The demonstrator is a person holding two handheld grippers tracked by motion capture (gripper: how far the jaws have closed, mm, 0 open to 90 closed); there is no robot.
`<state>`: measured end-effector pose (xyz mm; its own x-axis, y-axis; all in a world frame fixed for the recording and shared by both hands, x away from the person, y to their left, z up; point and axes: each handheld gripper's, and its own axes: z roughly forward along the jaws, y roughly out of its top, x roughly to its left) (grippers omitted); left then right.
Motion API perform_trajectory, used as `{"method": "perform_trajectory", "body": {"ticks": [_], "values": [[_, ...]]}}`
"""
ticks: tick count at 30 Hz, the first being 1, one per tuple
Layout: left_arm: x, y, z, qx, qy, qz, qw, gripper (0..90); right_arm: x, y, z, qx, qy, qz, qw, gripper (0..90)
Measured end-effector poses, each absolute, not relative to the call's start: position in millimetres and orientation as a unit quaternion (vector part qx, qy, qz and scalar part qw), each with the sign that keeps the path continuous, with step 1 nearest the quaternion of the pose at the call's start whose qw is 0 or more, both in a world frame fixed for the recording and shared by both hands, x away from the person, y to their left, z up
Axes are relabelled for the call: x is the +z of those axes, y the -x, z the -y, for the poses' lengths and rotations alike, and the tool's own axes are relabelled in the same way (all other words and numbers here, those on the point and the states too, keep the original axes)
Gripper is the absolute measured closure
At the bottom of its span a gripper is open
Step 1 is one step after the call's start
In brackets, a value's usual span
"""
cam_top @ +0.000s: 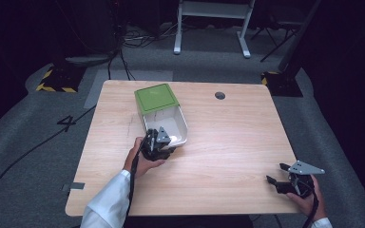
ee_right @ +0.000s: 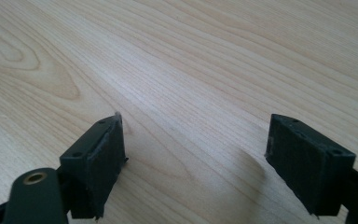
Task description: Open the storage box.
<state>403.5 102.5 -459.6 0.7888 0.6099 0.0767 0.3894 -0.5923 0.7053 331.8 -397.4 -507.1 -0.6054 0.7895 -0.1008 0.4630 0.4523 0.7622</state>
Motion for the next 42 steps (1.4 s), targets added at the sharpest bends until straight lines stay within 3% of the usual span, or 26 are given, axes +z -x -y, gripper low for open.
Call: {"method": "perform_trajectory", "body": {"ticks": [26, 36, 42], "values": [[-459, -391, -82, 0.149, -0.884, -0.277, 0.347, 56.7, -507, -331, 397, 0.358, -0.38, -0.821, 0.232, 19.5], [-437, -387, -92, 0.156, -0.868, -0.279, 0.38, 36.0, -507, -331, 397, 0.357, -0.38, -0.821, 0.231, 19.5], [-423, -383, -101, 0.164, -0.86, -0.276, 0.396, 32.2, -507, -331, 397, 0.357, -0.38, -0.821, 0.231, 19.5]]}}
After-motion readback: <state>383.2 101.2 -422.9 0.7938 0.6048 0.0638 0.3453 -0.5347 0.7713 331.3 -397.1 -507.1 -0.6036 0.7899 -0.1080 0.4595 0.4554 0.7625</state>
